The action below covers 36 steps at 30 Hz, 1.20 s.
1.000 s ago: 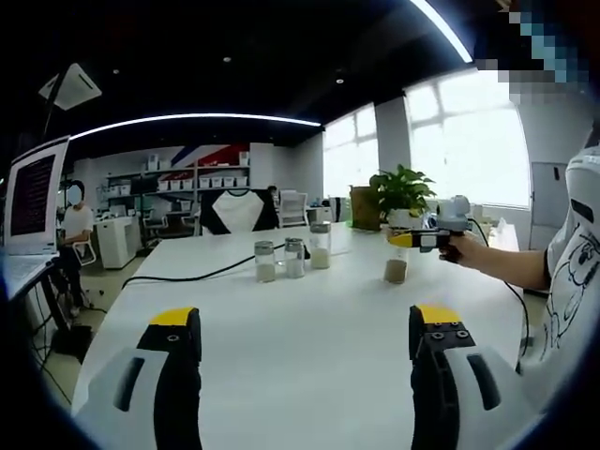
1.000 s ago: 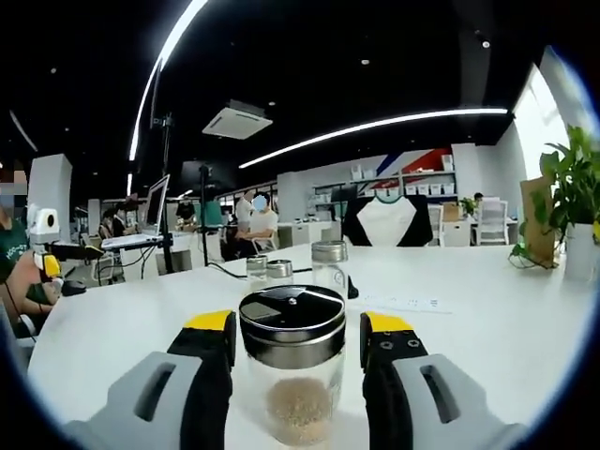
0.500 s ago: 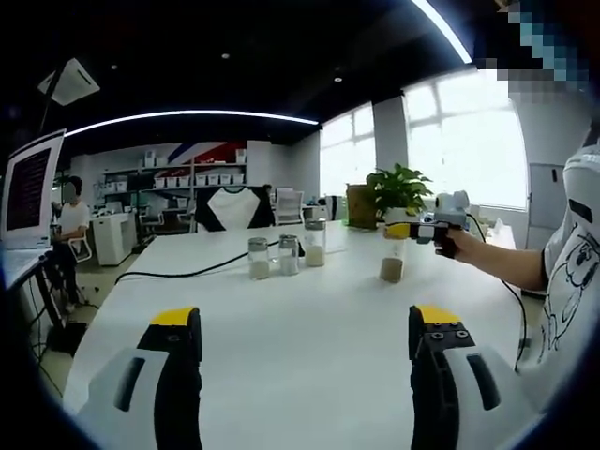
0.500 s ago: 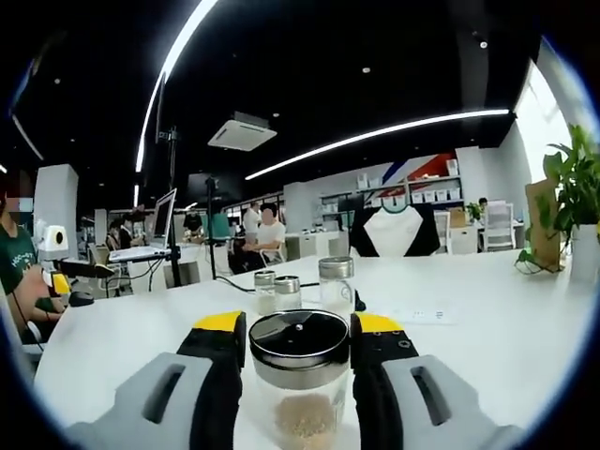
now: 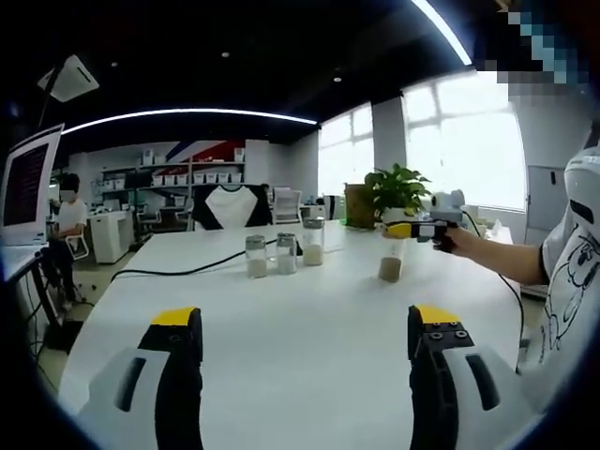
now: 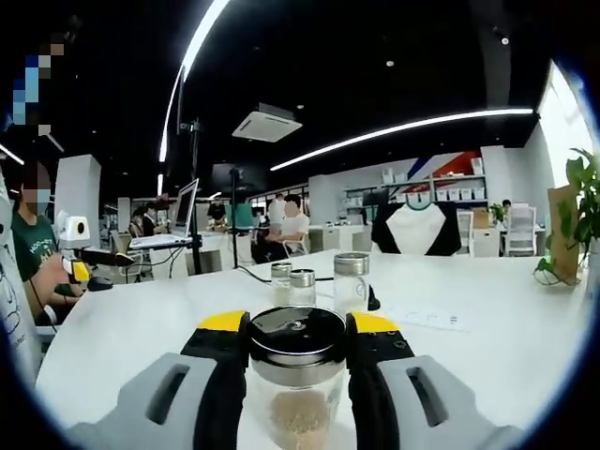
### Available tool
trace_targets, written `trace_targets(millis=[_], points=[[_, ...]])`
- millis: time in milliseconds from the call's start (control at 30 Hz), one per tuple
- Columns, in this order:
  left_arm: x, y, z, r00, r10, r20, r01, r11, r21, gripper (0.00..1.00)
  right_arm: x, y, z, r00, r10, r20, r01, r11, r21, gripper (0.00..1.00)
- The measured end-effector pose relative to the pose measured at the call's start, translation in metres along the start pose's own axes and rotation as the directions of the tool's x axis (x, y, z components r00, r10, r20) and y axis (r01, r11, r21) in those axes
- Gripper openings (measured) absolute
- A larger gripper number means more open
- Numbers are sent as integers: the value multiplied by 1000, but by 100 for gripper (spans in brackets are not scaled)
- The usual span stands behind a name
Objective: Rotate the seasoning bottle until the label or dispensing opening points toward the visible target arrow and the bottle remains upright within the marked orientation range
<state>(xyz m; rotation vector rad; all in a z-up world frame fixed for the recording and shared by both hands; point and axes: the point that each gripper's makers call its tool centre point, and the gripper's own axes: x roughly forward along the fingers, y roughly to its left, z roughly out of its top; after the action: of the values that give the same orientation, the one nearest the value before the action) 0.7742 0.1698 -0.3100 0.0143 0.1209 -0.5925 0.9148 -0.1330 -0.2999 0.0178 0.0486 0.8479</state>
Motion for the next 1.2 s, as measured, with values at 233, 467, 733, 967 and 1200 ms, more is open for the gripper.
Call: trace_targets(millis=[233,467,733,967,1200], points=[[-2,-2,-3,1000,-6,2,6,1000,-10,95,-2,5,-2,993,119,-26,-120,992,-28,39],[-4,-1,-3,1000,-8,5,8,1000,-15,94,-4,11,-3,977,215,-12,-215,976,-37,39],[-5,-4,-4,1000,-15,-2,15,1000,-1,94,-3,17,-15,997,81,-19,-82,996,-35,41],[-7,-1,-6,1000,-7,-13,7,1000,-3,94,-17,16,13,985,-126,118,116,989,89,43],[-2,-3,-3,1000,-17,-8,17,1000,0,94,-22,12,12,968,-247,41,245,968,48,48]])
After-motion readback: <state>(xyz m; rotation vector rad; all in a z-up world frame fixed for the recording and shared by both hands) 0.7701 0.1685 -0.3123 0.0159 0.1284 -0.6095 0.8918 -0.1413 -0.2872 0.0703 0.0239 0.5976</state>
